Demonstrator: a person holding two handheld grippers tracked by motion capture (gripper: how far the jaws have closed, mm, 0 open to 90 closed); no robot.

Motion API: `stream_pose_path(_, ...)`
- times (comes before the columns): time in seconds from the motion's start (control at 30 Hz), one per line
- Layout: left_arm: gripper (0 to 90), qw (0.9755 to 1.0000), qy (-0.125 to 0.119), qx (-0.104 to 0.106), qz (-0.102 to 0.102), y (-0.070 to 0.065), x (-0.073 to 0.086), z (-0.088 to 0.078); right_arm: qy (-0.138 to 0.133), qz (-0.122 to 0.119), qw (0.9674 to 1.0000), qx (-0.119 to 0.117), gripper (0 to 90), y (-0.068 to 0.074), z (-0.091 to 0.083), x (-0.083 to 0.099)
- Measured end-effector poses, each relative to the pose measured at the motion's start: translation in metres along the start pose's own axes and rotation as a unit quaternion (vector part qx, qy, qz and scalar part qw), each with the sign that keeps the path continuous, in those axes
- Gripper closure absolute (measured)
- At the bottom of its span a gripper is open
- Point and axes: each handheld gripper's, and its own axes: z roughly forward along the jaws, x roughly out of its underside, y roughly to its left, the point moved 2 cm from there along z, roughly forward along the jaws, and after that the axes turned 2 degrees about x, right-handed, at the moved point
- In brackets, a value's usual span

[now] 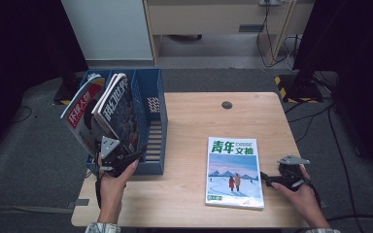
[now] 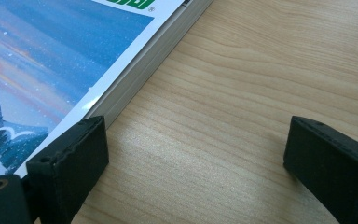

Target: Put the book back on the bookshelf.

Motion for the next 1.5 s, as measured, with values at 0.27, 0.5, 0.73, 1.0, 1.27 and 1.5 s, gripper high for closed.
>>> stream_pose_path(0.27,9.3,0.9998,0.003,0.015,0.011,-0.012,-0.002,0.002,0.001,0.001,1.0000,0.001,6.4,0.000,0.000,0.000)
stream_pose_path(0.5,9.2,0.9995,0.010,0.027,0.016,-0.019,-0.002,0.004,0.001,0.003,1.0000,0.003,6.1,0.000,0.000,0.000)
stream_pose_path(0.73,9.1,0.9987,0.016,0.040,0.026,-0.029,-0.001,0.008,0.001,0.004,1.0000,0.005,5.8,0.000,0.000,0.000)
stream_pose_path(1.0,8.8,0.9974,0.024,0.058,0.037,-0.045,-0.001,0.011,0.001,0.005,1.0000,0.005,5.7,0.000,0.000,0.000)
stream_pose_path(1.27,8.7,0.9956,0.033,0.069,0.053,-0.058,0.003,0.016,0.002,0.005,1.0000,0.005,5.7,0.001,0.000,0.000)
stream_pose_path(1.5,8.6,0.9935,0.041,0.084,0.066,-0.071,0.008,0.021,0.002,0.005,1.0000,0.006,5.6,0.001,0.000,0.000)
